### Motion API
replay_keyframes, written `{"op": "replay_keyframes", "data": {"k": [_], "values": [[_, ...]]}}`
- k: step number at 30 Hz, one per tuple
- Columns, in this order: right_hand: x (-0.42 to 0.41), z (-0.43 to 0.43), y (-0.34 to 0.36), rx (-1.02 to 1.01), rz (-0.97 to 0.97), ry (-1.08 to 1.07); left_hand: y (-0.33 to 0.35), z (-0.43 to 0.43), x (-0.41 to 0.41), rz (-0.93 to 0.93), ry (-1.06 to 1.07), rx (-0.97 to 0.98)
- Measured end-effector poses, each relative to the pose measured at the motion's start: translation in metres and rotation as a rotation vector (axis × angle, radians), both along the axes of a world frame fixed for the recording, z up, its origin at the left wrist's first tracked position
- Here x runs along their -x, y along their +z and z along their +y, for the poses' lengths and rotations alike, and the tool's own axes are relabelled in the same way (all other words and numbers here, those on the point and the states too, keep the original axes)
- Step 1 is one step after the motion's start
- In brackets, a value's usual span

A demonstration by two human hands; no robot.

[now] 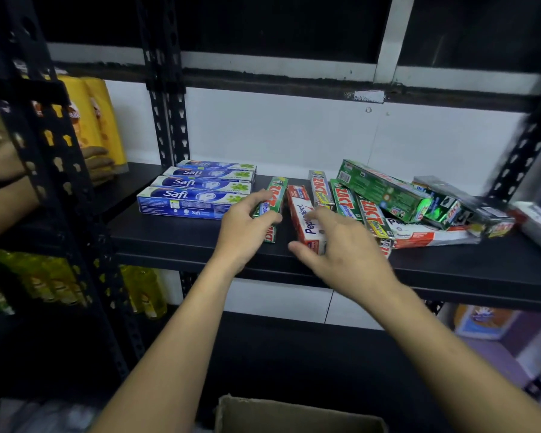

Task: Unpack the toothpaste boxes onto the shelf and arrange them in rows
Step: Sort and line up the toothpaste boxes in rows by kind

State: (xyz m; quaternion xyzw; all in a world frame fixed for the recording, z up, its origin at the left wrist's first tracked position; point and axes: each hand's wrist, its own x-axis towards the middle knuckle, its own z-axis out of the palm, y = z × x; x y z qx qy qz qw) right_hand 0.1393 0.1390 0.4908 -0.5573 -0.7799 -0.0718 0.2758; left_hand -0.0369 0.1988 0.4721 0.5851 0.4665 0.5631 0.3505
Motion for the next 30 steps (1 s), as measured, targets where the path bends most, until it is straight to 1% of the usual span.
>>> {"op": "replay_keyframes", "data": {"k": [2,4,5,8,12,15,19,22,25,26,29,30], "values": [[0.007,0.002,-0.005,0.044,-0.073,-0.083,0.0,-0.001,-0.001,0.016,0.011,0.0],[0.008,0.006,-0.002,0.07,-0.087,-0.147,0.0,-0.001,-0.001,0.033,0.022,0.0],[0.007,0.008,0.001,0.079,-0.052,-0.15,0.0,-0.001,-0.001,0.039,0.024,0.0],[0.003,0.007,0.015,0.076,0.138,-0.121,0.0,0.001,-0.003,0.043,0.002,-0.002],[-0.01,-0.002,0.026,0.076,0.363,-0.1,-0.002,0.001,-0.009,0.12,-0.01,-0.022],[-0.024,-0.017,0.034,0.068,0.453,-0.054,0.002,0.002,-0.011,0.141,-0.025,0.008],[-0.048,-0.032,0.048,-0.045,0.567,-0.027,0.007,0.009,-0.02,0.153,-0.057,0.055],[-0.075,-0.034,0.059,-0.126,0.613,-0.052,0.01,0.015,-0.039,0.19,-0.075,0.076],[-0.113,-0.031,0.062,-0.209,0.629,-0.114,0.012,0.028,-0.061,0.259,-0.002,0.084],[-0.128,-0.028,0.06,-0.233,0.617,-0.143,0.014,0.032,-0.067,0.25,0.035,0.096],[-0.171,-0.019,0.05,-0.29,0.579,-0.25,0.017,0.044,-0.076,0.135,0.105,0.134],[-0.185,-0.016,0.046,-0.3,0.549,-0.288,0.017,0.047,-0.078,0.131,0.113,0.134]]}}
